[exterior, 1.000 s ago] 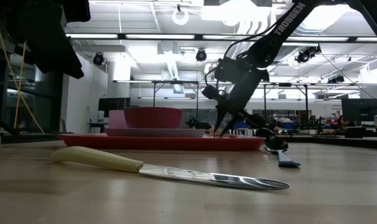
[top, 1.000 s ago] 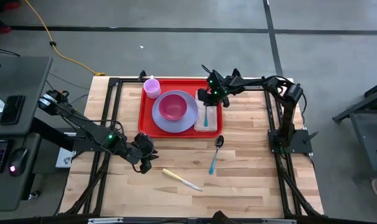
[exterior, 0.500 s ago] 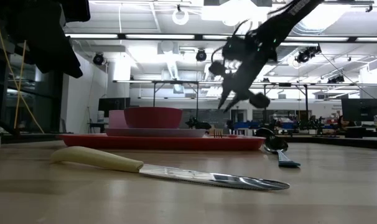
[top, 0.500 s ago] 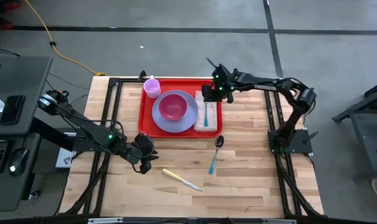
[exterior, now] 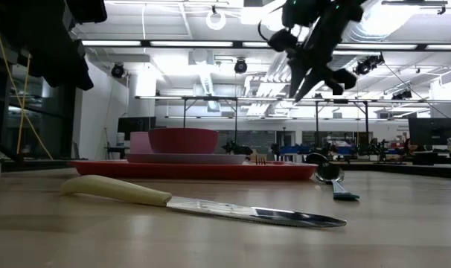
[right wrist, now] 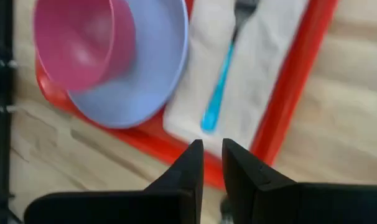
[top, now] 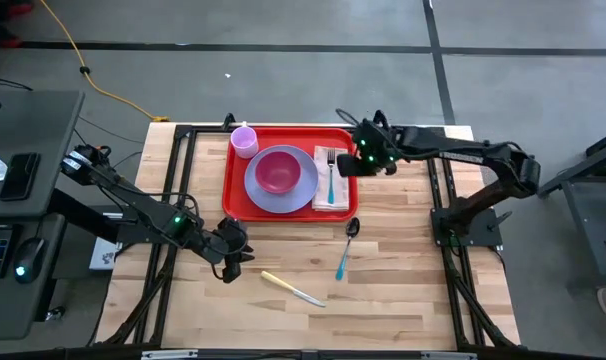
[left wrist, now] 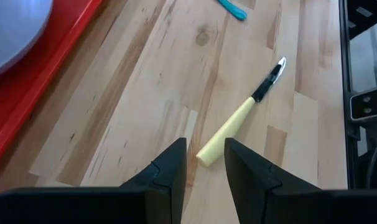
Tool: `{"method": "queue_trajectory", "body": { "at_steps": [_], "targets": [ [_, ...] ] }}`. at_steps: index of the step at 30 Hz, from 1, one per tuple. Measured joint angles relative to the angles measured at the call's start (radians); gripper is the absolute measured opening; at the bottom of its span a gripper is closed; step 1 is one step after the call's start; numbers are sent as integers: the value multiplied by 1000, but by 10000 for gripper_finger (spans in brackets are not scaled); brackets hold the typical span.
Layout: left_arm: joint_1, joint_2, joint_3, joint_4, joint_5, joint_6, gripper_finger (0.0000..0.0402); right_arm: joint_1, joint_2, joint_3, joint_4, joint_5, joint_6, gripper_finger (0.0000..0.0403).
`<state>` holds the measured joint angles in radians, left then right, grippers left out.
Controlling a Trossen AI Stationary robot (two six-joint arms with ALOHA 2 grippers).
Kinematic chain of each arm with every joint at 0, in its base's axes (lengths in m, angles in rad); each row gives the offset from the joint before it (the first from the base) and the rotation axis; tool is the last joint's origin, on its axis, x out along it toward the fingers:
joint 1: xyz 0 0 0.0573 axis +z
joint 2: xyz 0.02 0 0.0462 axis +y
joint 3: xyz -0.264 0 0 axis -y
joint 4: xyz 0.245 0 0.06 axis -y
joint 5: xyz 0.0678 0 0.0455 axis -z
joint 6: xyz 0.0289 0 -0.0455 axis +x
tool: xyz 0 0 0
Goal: Set up tray
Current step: Put the blue spoon on the brown napkin
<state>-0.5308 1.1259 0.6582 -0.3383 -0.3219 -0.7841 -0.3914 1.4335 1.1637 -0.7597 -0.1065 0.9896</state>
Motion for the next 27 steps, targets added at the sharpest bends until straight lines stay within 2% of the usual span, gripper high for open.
{"method": "queue_trajectory", "body": {
  "at_steps": [4,10,14,21,27],
  "targets": [
    [0,0,0,-1,16,6,138,89,-26,0,-64,28,76,34],
    [0,3,0,0,47,26,138,219,-31,0,-69,55,153,39],
    [0,3,0,0,53,50,138,289,-31,0,-70,94,145,37],
    [0,3,0,27,52,100,138,364,-31,0,-71,101,180,38],
    [0,3,0,142,44,205,138,377,-31,0,-66,99,187,45]
  ]
}}
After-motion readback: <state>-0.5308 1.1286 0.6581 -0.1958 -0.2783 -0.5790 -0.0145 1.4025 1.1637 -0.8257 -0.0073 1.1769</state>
